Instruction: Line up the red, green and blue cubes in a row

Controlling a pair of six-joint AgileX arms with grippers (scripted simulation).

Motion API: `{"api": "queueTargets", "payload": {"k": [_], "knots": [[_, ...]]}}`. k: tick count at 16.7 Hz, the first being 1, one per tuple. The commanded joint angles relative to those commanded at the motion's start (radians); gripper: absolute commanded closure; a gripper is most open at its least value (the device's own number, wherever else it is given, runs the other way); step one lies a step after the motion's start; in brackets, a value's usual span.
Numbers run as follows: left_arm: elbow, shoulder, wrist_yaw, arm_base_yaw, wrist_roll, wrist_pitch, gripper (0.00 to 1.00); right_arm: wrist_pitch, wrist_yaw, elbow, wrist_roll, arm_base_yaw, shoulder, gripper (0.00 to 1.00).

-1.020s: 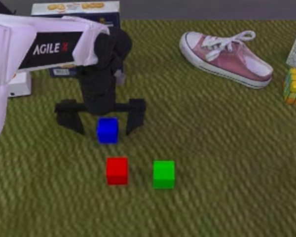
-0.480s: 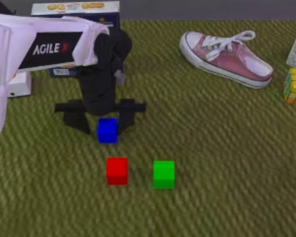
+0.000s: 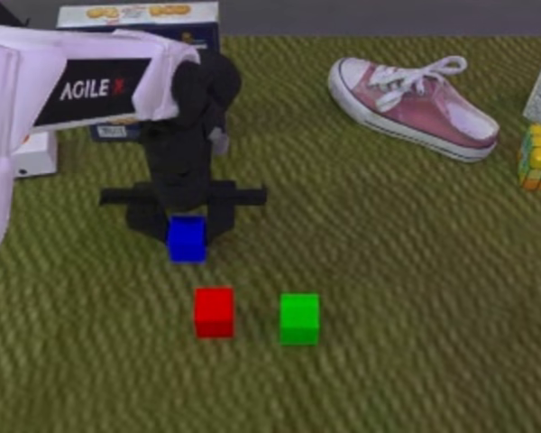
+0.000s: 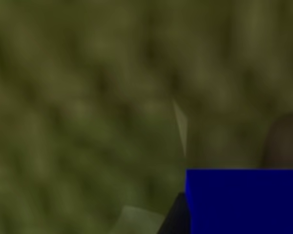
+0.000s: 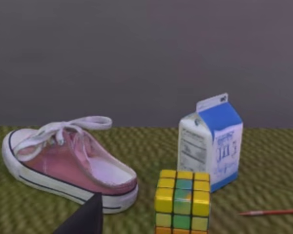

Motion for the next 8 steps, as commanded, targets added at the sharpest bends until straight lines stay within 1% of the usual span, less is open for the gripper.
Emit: {"api": "queueTargets", "payload": {"k": [8], "knots": [[0.018, -0.019, -0.006, 0.002, 0.005, -0.024, 1.00, 0.000, 0.000, 0.000, 0.000, 0.000, 0.000, 0.00]]}}
